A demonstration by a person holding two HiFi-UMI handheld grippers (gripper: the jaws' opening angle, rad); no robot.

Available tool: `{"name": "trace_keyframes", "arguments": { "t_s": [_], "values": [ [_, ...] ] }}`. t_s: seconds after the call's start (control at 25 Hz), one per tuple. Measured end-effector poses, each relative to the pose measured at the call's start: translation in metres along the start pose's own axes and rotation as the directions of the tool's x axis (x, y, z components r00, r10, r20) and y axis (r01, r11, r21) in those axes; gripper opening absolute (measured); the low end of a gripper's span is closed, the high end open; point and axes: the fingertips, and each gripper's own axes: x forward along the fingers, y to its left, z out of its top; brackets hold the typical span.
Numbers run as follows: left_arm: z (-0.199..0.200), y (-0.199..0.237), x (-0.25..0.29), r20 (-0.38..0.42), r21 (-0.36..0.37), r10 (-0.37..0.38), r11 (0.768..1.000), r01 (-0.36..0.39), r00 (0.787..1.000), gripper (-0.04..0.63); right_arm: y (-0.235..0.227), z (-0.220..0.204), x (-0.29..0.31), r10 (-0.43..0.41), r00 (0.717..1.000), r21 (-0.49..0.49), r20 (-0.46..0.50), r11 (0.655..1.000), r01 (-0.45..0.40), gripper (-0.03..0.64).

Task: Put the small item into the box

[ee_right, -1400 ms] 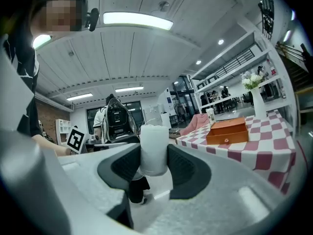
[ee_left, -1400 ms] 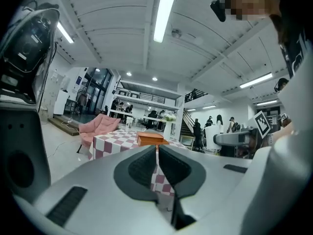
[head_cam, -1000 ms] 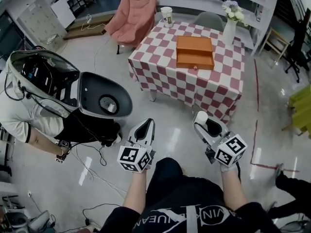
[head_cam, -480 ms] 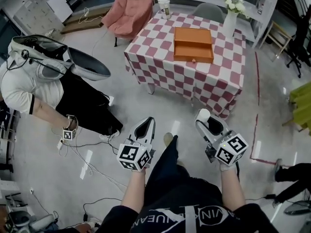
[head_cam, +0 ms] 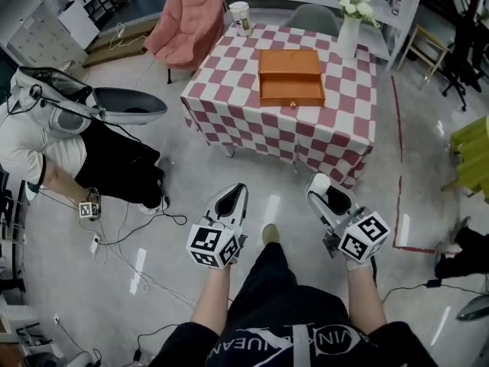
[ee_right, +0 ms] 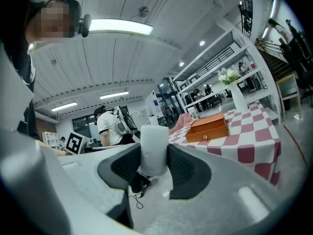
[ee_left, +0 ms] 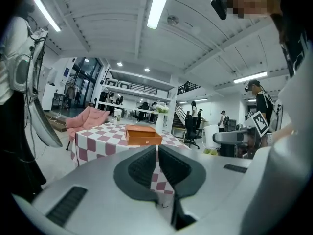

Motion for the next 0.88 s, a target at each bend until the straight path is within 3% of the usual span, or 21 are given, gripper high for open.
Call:
{"name": "trace_keyframes", "arguments": {
  "t_s": [0.44, 0.88],
  "values": [
    [0.019, 0.027, 0.063, 0.021, -0.016, -0.053, 0.998, 0.053, 0.998, 0.017, -0.034, 0.028, 0.038, -0.03, 0.999, -0.039, -0.029, 0.999, 0.029, 0.169],
    [0.038, 0.082, 0.125, 0.013, -0.009, -0.079, 0.997, 0.079, 0.997, 0.017, -0.076, 0.043, 0.107, -0.051, 0.998, -0.022, -0.03, 0.998, 0.05, 0.169]
  ]
}}
